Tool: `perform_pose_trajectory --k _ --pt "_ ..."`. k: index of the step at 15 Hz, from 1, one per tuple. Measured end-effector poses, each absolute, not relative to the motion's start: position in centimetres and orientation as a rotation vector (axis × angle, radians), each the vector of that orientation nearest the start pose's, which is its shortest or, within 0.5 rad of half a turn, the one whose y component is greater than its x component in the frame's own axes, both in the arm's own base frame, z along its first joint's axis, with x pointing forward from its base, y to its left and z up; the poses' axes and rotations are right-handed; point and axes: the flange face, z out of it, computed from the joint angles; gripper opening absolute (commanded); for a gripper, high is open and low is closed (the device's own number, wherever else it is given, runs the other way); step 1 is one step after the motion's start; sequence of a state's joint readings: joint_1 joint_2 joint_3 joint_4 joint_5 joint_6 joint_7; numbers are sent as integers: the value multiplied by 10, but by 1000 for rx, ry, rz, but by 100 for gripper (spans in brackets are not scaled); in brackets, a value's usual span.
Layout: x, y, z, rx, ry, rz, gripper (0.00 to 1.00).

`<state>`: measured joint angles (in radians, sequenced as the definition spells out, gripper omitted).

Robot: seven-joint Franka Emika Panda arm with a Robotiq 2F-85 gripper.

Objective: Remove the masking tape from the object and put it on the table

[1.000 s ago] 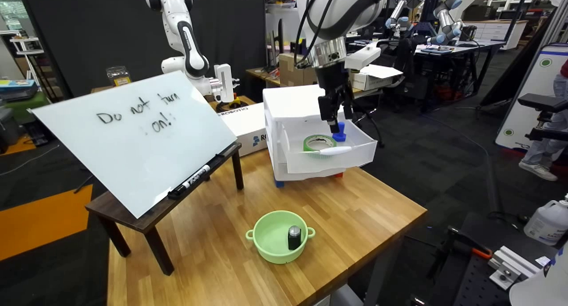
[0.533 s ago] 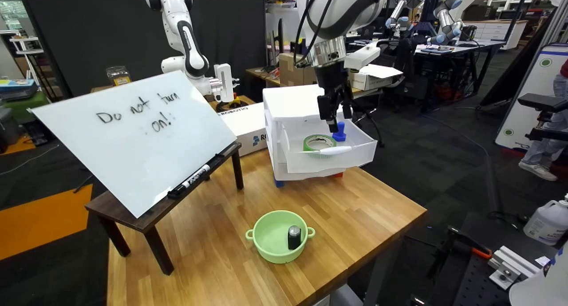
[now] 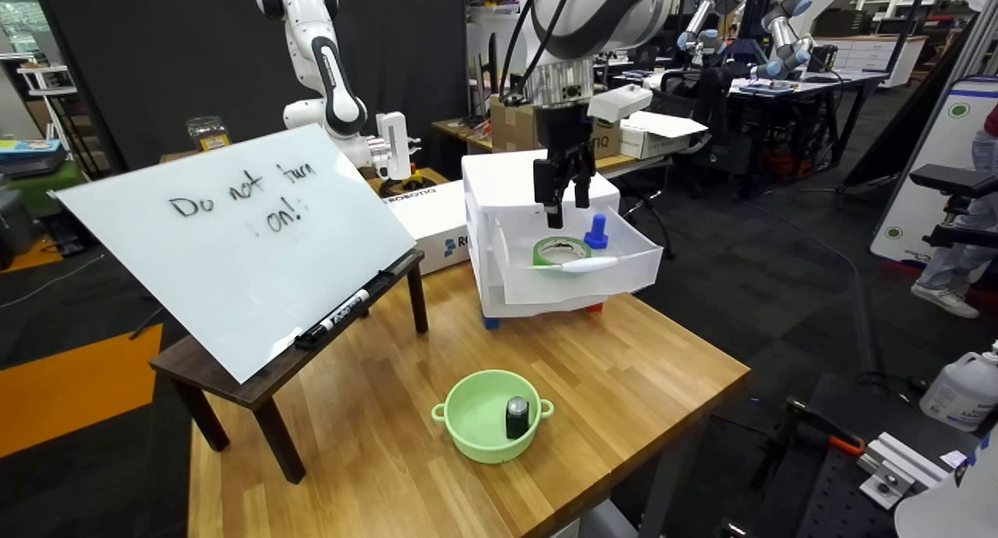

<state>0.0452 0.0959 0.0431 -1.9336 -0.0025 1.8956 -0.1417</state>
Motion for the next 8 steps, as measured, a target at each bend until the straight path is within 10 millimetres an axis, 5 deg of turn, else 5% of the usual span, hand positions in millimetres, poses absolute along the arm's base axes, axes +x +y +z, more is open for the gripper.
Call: perform_pose_trajectory --k 8 --pt "564 49 417 -3060 -381 201 100"
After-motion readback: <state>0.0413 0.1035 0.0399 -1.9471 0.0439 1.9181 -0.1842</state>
